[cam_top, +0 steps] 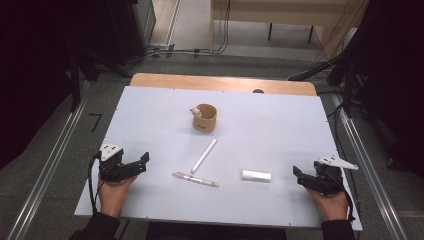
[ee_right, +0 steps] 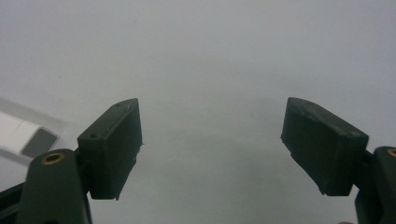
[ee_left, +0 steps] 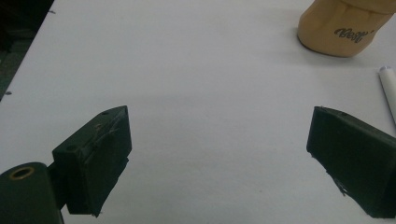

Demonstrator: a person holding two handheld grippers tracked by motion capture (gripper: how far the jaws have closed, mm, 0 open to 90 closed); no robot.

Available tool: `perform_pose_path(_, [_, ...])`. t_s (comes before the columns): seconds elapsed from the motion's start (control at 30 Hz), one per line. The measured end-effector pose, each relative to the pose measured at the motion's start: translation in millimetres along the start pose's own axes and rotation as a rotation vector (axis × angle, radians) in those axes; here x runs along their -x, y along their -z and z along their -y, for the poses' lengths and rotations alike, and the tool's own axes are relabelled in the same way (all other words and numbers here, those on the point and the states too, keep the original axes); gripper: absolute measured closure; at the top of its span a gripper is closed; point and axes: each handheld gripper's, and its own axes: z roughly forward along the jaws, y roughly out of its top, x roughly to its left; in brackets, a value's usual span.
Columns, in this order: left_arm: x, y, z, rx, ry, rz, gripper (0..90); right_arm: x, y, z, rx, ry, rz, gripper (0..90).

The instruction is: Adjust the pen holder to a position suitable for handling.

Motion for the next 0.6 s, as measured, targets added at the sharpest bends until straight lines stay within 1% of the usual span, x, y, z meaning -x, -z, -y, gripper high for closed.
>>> perform_pose_path(0.07, [1.2, -0.5, -1.0, -0.001, 0.005, 0.002, 6.9, -2.6, 0.1, -0.3, 0.001, -0.002, -0.005, 18.8])
perform_pose_path(0.2, [5.6, -1.1, -3.4, 0.009, -0.001, 0.009, 7.8, -5.6, 0.9, -0.8, 0.007, -0.001, -0.013, 18.8])
perform_pose_path(0.23, [8.1, -2.6, -4.7, -0.002, -0.001, 0.022, 7.8, -7.7, 1.2, -1.1, 0.006, 0.002, -0.016, 18.8])
perform_pose_path(0.27, [8.1, -2.6, -4.7, -0.002, -0.001, 0.022, 7.7, -7.7, 1.2, -1.1, 0.006, 0.002, -0.016, 18.8])
perform_pose_path(0.33, [13.5, -6.2, -7.5, -0.02, -0.013, 0.043, 7.8, -9.5, 1.2, -1.5, 0.002, 0.006, -0.02, 18.8])
perform_pose_path(0.37, [15.7, -7.6, -8.4, -0.022, -0.023, 0.044, 7.7, -9.7, 1.3, -1.6, 0.003, 0.007, -0.018, 18.7])
perform_pose_path(0.4, [15.7, -7.6, -8.4, -0.022, -0.023, 0.044, 7.8, -9.6, 1.1, -1.6, 0.003, 0.007, -0.016, 18.5])
perform_pose_path(0.43, [18.3, -9.4, -9.7, -0.022, -0.035, 0.041, 7.8, -9.6, 1.1, -1.6, 0.003, 0.007, -0.016, 18.5])
perform_pose_path(0.47, [20.9, -11.5, -11.4, -0.02, -0.038, 0.043, 7.7, -8.8, 0.6, -1.3, 0.003, 0.008, -0.012, 18.4])
perform_pose_path(0.6, [24.8, -14.4, -14.1, -0.013, -0.036, 0.043, 7.8, -7.6, 0.9, -1.2, 0.005, -0.001, -0.011, 18.3])
